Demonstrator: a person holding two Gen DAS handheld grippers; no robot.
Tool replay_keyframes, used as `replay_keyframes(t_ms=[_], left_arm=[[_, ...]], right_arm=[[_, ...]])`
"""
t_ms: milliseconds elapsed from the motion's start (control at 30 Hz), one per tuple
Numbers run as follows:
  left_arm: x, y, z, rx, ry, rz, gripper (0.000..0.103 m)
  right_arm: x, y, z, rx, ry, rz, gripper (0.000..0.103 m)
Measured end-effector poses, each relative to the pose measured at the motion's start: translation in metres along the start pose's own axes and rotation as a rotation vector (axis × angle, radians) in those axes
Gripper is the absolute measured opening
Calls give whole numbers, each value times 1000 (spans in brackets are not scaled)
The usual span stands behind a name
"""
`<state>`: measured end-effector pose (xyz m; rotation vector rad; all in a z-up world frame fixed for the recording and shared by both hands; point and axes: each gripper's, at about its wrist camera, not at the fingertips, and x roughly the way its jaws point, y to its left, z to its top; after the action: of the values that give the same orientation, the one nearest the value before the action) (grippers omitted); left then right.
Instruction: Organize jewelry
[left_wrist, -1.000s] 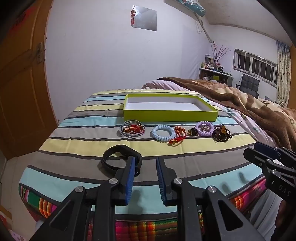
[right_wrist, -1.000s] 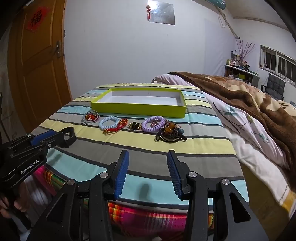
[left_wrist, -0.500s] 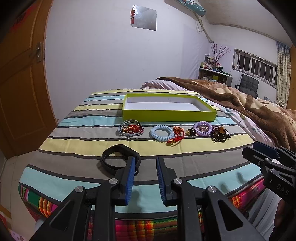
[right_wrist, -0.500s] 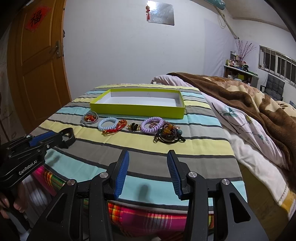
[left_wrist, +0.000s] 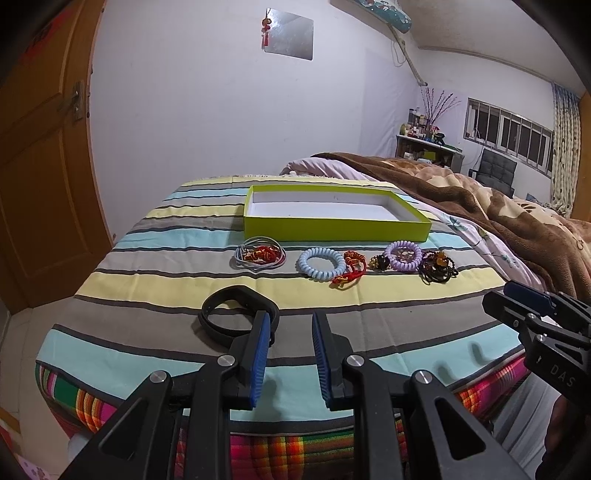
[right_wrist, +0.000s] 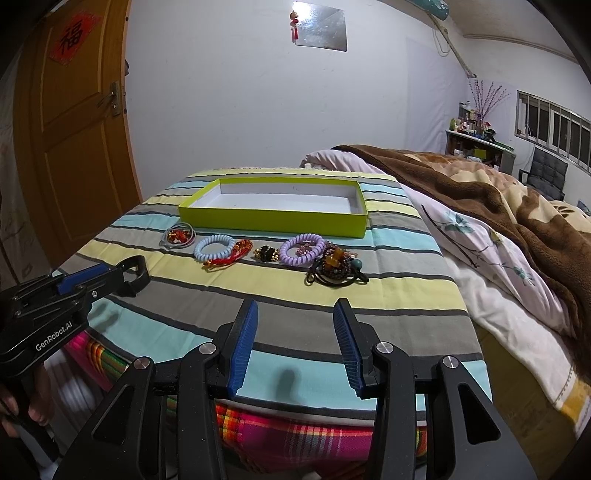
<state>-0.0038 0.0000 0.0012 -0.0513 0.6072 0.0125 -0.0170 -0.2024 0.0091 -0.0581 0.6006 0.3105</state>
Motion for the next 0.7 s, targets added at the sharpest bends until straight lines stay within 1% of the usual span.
replay_keyframes(t_ms=[700], left_arm=[[-1,1,-2,-13,12,-3,23]], right_arm=[[-2,0,2,-3,-5,-3,43]])
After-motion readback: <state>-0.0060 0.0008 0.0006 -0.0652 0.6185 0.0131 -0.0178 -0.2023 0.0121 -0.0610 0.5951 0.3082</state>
